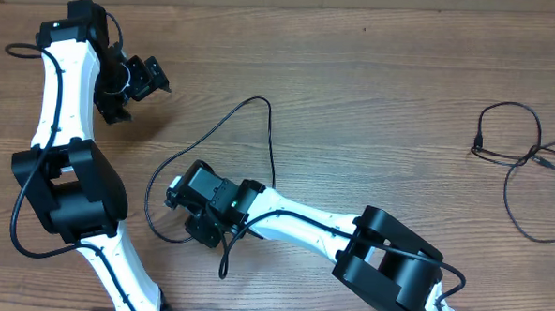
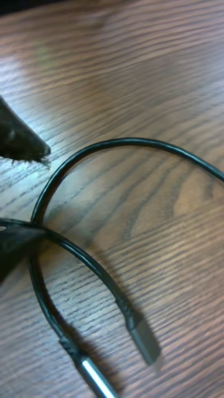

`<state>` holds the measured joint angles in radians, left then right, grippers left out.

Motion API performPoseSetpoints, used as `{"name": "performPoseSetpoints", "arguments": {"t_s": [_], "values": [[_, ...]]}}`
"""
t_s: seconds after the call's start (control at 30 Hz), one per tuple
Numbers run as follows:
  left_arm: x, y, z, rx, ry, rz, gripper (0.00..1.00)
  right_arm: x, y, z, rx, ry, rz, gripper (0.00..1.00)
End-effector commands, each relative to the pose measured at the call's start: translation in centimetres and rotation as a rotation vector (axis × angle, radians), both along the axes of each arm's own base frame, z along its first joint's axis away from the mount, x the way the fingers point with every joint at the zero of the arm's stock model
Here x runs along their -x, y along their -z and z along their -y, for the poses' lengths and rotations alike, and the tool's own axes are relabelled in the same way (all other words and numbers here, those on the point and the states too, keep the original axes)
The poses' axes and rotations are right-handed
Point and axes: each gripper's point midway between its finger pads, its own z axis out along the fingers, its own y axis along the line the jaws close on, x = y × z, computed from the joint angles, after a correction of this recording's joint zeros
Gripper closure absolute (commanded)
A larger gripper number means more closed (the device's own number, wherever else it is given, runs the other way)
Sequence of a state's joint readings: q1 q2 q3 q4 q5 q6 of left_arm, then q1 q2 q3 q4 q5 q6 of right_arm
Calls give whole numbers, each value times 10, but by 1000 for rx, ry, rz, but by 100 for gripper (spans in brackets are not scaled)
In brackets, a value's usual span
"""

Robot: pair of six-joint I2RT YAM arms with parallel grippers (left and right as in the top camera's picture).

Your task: Untangle cables

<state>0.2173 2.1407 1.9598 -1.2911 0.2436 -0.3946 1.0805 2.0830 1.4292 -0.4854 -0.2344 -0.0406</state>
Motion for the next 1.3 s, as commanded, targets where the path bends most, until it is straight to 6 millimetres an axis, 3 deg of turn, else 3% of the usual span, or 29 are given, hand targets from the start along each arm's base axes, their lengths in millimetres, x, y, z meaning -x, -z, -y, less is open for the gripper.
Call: {"name": "performPoseSetpoints", "arguments": {"t_s": [0.0,0.1,0.23,0.47,0.63,0.67,0.77,1.0,1.27], "values": [[1,-3,3,11,-17,0,0,2,11,5,23,-85,48,55],[1,-3,3,11,-17,-1,1,1,11,4,18,-142,85,38],[1,-3,3,11,-17,0,0,0,11,2,11,-150,94,27],[1,-3,3,11,-17,0,0,11,24,1,28,-278,130,26],[1,-3,3,11,-17,0,0,18,47,3,59,-367,149,26],[1,-3,3,11,-17,0,1,19,52,4,66,-385,152,29],[-1,-3,2,9,-17,8,1,16,68,10,107,-430,184,55],[-2,-3,2,8,-17,14,1,-23,80,39,291,-339,315,96],[-2,-3,3,8,-15,14,1,-59,77,51,285,-190,310,96]]}}
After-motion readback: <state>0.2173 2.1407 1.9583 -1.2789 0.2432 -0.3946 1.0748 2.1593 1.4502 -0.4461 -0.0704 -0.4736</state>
